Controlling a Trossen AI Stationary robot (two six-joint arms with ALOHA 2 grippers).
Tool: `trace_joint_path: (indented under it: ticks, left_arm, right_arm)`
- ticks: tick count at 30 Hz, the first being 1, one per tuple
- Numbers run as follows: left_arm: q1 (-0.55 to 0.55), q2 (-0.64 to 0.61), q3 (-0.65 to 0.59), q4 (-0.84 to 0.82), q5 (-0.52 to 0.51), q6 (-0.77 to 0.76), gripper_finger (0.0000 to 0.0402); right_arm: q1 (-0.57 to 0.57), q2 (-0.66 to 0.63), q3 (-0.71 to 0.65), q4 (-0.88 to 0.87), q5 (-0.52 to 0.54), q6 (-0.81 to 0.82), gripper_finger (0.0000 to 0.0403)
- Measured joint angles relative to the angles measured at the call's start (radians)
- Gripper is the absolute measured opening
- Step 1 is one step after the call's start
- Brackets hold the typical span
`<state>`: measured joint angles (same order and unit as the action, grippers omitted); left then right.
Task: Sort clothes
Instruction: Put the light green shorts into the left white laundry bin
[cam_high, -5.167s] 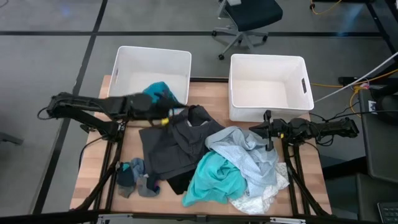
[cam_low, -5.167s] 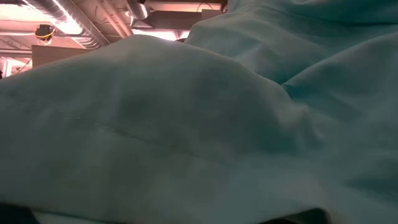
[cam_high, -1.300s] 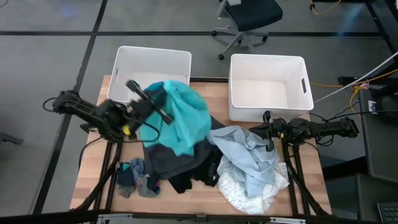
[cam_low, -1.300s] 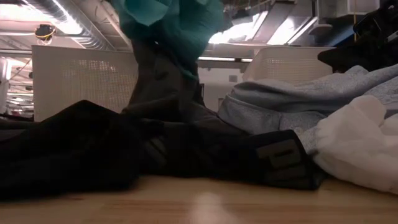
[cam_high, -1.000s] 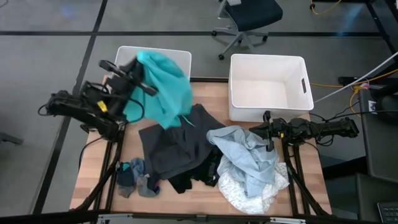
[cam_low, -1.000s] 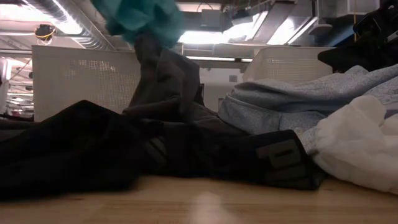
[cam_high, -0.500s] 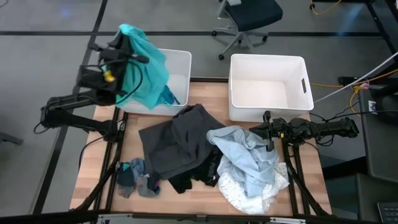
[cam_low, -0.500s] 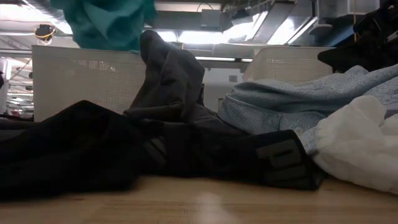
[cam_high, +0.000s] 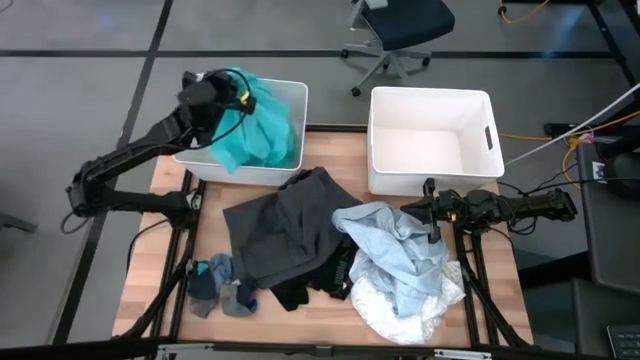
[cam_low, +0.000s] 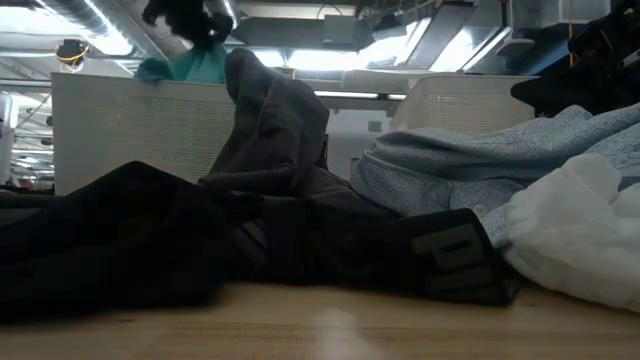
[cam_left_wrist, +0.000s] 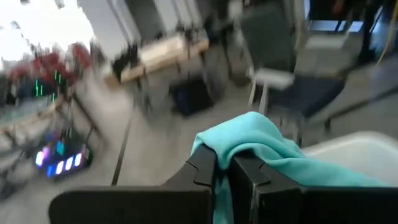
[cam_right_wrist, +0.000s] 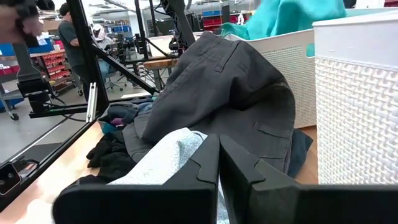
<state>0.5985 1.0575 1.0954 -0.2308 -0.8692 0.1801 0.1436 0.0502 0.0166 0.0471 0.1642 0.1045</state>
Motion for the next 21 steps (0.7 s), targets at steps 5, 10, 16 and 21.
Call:
trace_joint_path:
  ticks: [5, 10, 16, 21]
  left_arm:
    - [0.030, 0.029, 0.000, -0.207, 0.005, -0.191, 0.0011]
    - [0.031, 0.069, 0.000, -0.305, 0.153, -0.331, 0.0012]
    - [0.031, 0.130, 0.000, -0.405, 0.264, -0.439, 0.0041]
    - [0.031, 0.181, 0.000, -0.525, 0.265, -0.531, 0.0073]
  right_arm:
    - [0.000, 0.000, 0.000, 0.000, 0.000, 0.001, 0.0014]
    - [0.000, 0.000, 0.000, -0.001, 0.000, 0.001, 0.0014]
    - [0.000, 0.000, 0.000, -0.003, -0.001, 0.002, 0.0014]
    - [0.000, 0.000, 0.000, -0.003, -0.001, 0.002, 0.0014]
